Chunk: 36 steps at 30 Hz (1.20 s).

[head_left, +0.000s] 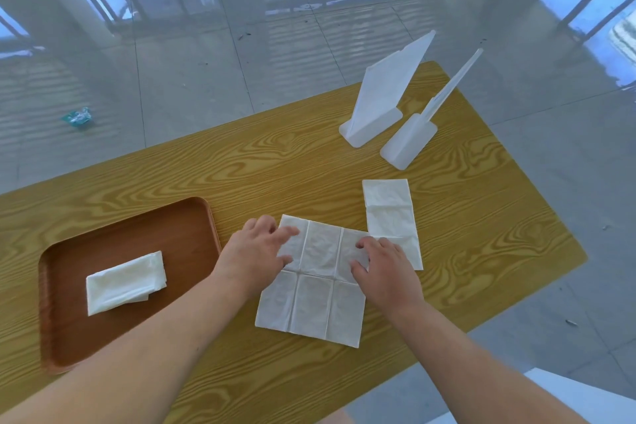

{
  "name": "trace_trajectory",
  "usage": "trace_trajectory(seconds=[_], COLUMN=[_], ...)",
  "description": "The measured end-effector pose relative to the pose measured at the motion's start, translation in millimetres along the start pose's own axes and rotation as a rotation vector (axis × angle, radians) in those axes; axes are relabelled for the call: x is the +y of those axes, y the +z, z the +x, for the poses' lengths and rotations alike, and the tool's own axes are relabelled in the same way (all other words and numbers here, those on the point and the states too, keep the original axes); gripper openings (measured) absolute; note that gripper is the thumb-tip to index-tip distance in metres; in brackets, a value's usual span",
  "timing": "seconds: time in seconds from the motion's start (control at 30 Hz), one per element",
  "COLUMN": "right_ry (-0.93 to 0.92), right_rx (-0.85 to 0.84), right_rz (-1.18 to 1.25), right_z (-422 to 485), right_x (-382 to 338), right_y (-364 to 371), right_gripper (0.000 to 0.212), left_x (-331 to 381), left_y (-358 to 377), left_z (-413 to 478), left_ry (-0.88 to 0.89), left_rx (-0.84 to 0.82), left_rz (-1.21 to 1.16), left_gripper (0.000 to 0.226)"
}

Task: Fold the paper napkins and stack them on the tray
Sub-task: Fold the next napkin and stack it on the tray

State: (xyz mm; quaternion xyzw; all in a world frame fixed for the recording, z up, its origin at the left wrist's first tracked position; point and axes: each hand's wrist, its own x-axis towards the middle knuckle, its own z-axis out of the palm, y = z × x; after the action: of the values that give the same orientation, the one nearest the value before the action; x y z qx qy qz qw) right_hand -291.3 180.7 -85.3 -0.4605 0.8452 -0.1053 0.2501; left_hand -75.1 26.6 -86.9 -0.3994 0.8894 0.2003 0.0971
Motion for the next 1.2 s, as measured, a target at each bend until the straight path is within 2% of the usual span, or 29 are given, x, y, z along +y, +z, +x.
trace_trajectory(seconds=[0.07, 0.13, 0.27, 0.37, 0.43, 0.53, 0.63, 0.73, 0.83, 0.9, 0.97, 1.1, 1.2], right_ry=[-0.012, 0.01, 0.056, 0.018, 0.023, 0.165, 0.204, 0.195, 0.152, 0.128, 0.145, 0.229, 0.224], right_rx=[-0.029, -0.016, 0.015, 0.025, 0.024, -0.03, -0.084, -0.134, -0.109, -0.105, -0.129, -0.222, -0.266], right_rz=[-0.03, -0.026, -0.038, -0.045, 0.005, 0.139, 0.132, 0.12, 0.212, 0.323, 0.452, 0.725, 0.859], right_z=[4, 5, 3, 3, 9, 24, 36, 42, 44, 42, 38, 28, 19], right_x=[3, 10, 21, 13, 1, -18, -33, -41, -41, -38, -34, -27, -20], right_y=[-2, -5, -11, -12, -10, -8, -4, -1, -3, -7, -13, -23, -25], right_gripper=[0.042, 0.044, 0.044, 0.042, 0.043, 0.046, 0.024, 0.002, 0.002, 0.004, 0.009, 0.029, 0.04], left_x=[0, -2, -11, -12, -11, -13, -17, -20, -21, -21, -20, -14, -7], left_y=[-1, -1, 0, -2, -7, -13, -15, -15, -16, -18, -19, -24, -28], left_z=[1, -4, -17, -18, -13, -1, 8, 15, 15, 8, -4, -28, -39], left_ry=[0.062, 0.05, 0.009, -0.014, -0.085, -0.207, -0.264, -0.274, -0.241, -0.232, -0.242, -0.205, -0.167], left_rx=[-0.045, -0.039, -0.029, 0.04, 0.097, 0.069, 0.003, -0.054, -0.084, -0.093, -0.097, -0.152, -0.319], left_rz=[0.107, 0.143, 0.14, 0.1, 0.069, 0.066, 0.01, -0.053, -0.193, -0.384, -0.581, -0.855, -0.912], left_gripper=[0.055, 0.054, 0.052, 0.052, 0.056, 0.066, 0.061, 0.043, 0.012, 0.009, 0.012, 0.05, 0.05])
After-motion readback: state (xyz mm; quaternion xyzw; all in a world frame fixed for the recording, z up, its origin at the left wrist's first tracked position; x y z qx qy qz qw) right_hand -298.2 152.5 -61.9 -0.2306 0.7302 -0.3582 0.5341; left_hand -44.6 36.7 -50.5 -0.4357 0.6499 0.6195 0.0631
